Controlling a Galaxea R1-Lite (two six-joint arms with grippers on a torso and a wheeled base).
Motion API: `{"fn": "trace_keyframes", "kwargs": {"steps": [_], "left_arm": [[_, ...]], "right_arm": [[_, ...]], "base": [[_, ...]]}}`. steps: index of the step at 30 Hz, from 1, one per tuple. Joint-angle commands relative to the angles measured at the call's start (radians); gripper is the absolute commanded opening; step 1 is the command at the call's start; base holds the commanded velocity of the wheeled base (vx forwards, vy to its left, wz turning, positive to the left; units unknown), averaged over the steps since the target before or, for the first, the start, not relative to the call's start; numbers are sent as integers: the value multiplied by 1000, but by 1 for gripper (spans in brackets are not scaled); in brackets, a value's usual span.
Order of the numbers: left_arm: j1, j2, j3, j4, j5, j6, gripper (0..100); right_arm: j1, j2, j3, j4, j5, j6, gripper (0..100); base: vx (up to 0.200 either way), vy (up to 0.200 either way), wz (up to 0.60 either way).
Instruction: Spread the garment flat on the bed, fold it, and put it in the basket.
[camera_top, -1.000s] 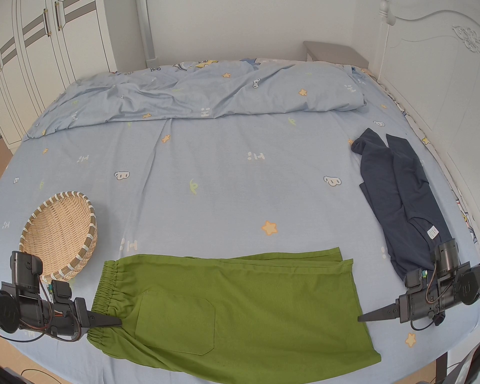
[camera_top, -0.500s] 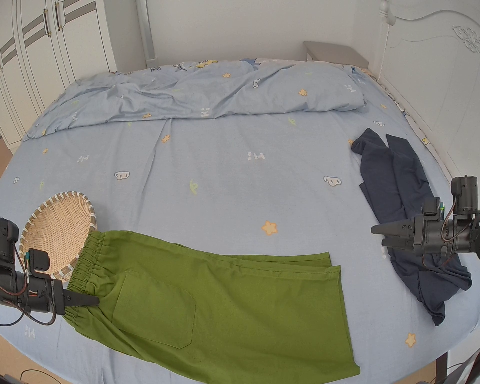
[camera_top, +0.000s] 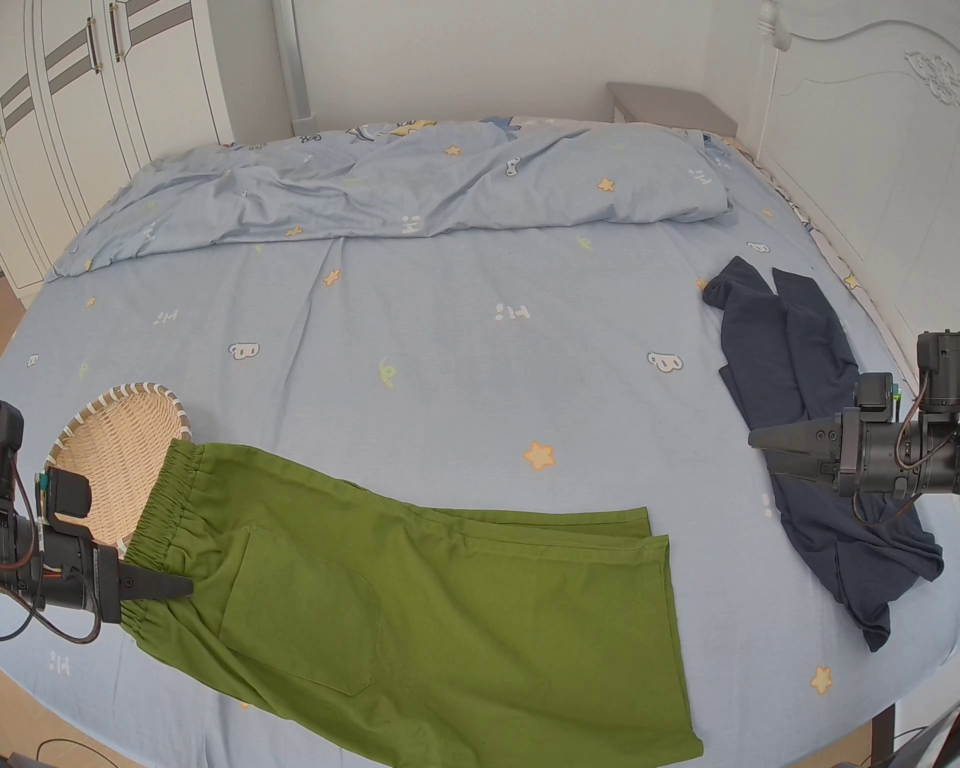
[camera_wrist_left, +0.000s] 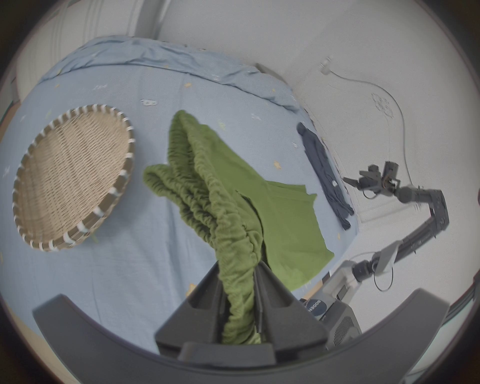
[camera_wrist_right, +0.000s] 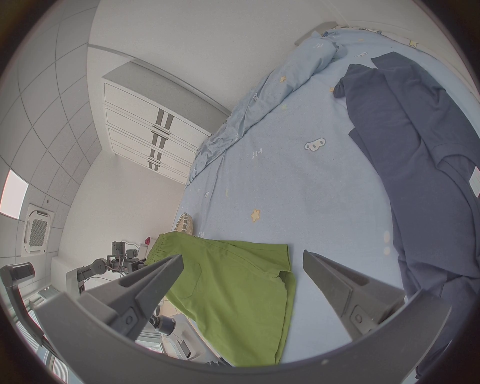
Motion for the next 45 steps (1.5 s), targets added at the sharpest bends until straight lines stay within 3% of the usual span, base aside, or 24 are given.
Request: {"fn": "trace_keyframes", "kwargs": {"steps": [1,9,16,23,31,33,45], "left_arm": [[-227,-50,-65,48,70,-39,0],[-581,-45,-125,16,294,-134,0],[-745,-7,-171,-2,325,-145,0],[-924,162,-248,-76,389,-148,0],[-1020,303,-283,-136,409,-148,0],[-1081,381,-312,-149,474,-151,0],[-1135,461,-303,-280,489,-237,0]], "right_arm": [[7,-18,2,4,0,0,100],[20,-15,5,4,-1,0,100],[27,-16,10,4,-1,-2,100],[56,-18,19,4,-12,-2,100],[60,-8,22,3,-33,-9,100],[60,-1,28,-5,-33,-9,100],[60,16,28,-7,-33,-11,100]], "base": [[0,0,0],[0,0,0],[0,0,0],[0,0,0],[0,0,0],[0,0,0],[0,0,0]]}}
